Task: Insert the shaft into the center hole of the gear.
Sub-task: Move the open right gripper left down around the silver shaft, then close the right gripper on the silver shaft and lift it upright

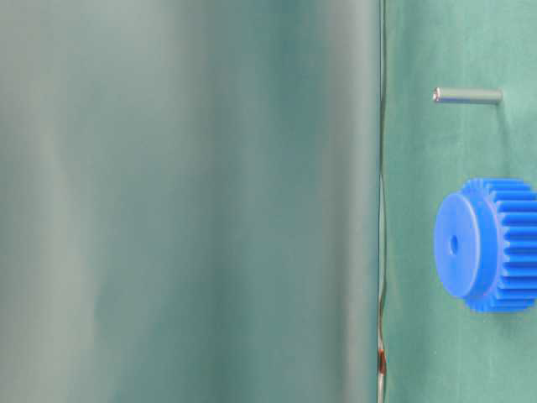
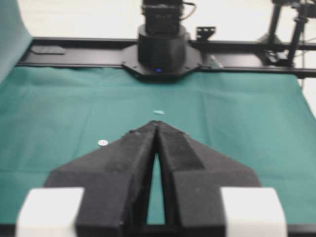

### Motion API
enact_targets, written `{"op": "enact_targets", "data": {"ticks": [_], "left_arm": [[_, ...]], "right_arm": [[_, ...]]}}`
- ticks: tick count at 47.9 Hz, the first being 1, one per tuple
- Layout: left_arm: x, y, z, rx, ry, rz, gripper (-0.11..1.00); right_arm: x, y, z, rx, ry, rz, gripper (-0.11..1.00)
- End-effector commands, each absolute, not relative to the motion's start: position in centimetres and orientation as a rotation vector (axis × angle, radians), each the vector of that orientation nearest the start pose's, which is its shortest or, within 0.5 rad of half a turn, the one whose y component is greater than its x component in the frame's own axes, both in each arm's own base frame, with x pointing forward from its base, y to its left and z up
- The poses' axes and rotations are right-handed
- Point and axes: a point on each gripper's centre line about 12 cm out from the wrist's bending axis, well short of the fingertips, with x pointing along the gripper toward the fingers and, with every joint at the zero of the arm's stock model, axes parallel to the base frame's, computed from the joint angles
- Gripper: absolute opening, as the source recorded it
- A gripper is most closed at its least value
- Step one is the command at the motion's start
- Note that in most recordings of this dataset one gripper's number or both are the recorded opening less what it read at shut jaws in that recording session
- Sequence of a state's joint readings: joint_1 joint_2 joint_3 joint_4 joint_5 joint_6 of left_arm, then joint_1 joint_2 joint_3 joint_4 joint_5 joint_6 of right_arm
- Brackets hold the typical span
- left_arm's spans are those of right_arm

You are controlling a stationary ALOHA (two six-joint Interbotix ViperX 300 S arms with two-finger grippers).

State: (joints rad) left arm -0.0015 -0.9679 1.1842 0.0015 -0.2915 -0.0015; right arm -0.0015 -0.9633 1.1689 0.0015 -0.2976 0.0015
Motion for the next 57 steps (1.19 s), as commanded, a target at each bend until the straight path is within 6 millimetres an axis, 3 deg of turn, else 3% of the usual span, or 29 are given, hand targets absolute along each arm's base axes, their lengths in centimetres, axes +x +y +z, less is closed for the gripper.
{"op": "enact_targets", "data": {"ticks": [1, 16, 30, 33, 37, 46, 49, 57], "left_arm": [[20.0, -0.1, 30.0, 0.010, -0.067, -0.005, 0.00], [19.9, -0.1, 29.9, 0.016, -0.046, -0.005, 0.00], [19.9, -0.1, 29.8, 0.015, -0.035, -0.005, 0.00], [19.9, -0.1, 29.7, 0.013, -0.034, -0.005, 0.00], [20.0, -0.1, 29.7, 0.015, -0.032, -0.007, 0.00], [19.9, -0.1, 29.7, 0.015, -0.031, -0.005, 0.00], [19.9, -0.1, 29.7, 0.015, -0.026, -0.005, 0.00], [19.9, -0.1, 29.6, 0.013, -0.021, -0.005, 0.00]], "right_arm": [[20.1, -0.2, 30.5, -0.010, -0.106, -0.012, 0.03], [22.1, -0.7, 29.9, -0.009, -0.003, -0.034, 0.03], [25.3, -3.6, 25.9, 0.050, 0.130, -0.152, 0.05], [26.1, -4.2, 24.9, 0.072, 0.166, -0.175, 0.11], [27.4, -4.7, 22.9, 0.093, 0.230, -0.195, 0.28], [29.5, -5.9, 18.9, 0.155, 0.329, -0.253, 0.83], [29.9, -6.4, 17.5, 0.176, 0.348, -0.283, 0.85], [30.8, -7.1, 15.2, 0.201, 0.363, -0.326, 0.74]]}}
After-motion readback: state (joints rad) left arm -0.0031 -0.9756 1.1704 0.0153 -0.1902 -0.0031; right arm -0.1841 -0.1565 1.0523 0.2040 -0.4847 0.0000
